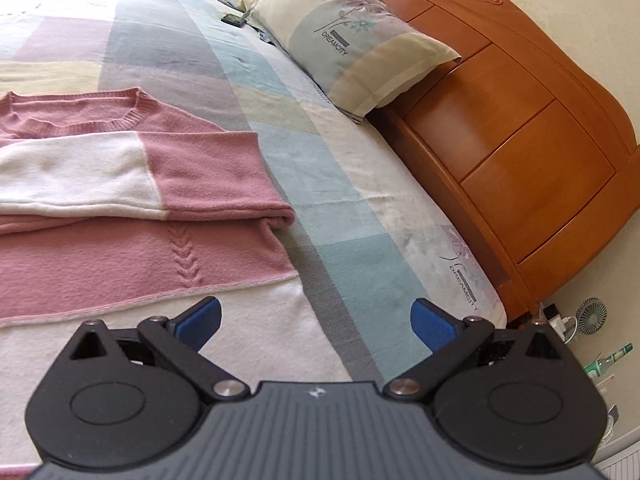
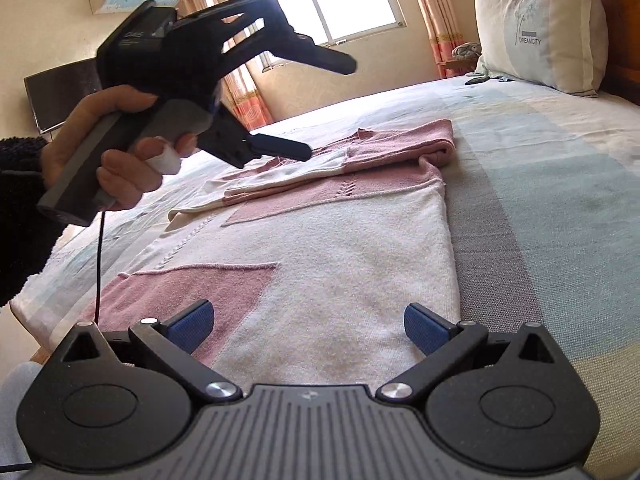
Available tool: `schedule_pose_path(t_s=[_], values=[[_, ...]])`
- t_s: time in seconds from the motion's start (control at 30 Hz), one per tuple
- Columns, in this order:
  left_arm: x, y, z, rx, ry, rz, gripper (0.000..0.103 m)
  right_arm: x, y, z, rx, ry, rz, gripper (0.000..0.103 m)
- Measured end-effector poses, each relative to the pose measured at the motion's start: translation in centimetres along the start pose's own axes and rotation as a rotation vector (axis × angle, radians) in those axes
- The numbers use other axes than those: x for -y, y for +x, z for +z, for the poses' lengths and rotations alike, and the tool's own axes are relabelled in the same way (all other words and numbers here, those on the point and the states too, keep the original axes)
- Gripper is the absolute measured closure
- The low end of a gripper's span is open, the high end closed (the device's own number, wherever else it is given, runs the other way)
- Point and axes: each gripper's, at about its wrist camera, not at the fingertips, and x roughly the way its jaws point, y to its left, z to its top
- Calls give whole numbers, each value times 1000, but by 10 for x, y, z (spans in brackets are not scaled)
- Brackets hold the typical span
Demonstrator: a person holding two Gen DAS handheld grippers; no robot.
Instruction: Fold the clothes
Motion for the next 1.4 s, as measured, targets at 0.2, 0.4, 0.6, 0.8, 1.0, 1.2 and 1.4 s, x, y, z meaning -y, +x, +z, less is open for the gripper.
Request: schedule_pose_path(t_s=[0.2,0.4,0.6,0.8,1.0,1.2,1.4], values=[[-23,-55,-66,60,51,223,2,-9,9,-2,11,-30,-38,0],[-45,-71,-145,86,82,467,2,-12,15,-6,24,-25,-79,0],[-38,-79,-193,140,92,544,2,-17,18,-11,35,-65,-122,0],[-54,-80,-181,171,88,518,2,-34,26,-20,12,-202,-207,0],[-77,-81,-162,202,77,482,1,-38,27,-27,19,-248,-239,0],[-95,-84,-152,230,93,437,1,-44,23,-22,-32,-247,-287,0],[-102,-92,-157,265,127,369,1,-70,13,-3,-55,-252,-296,0]])
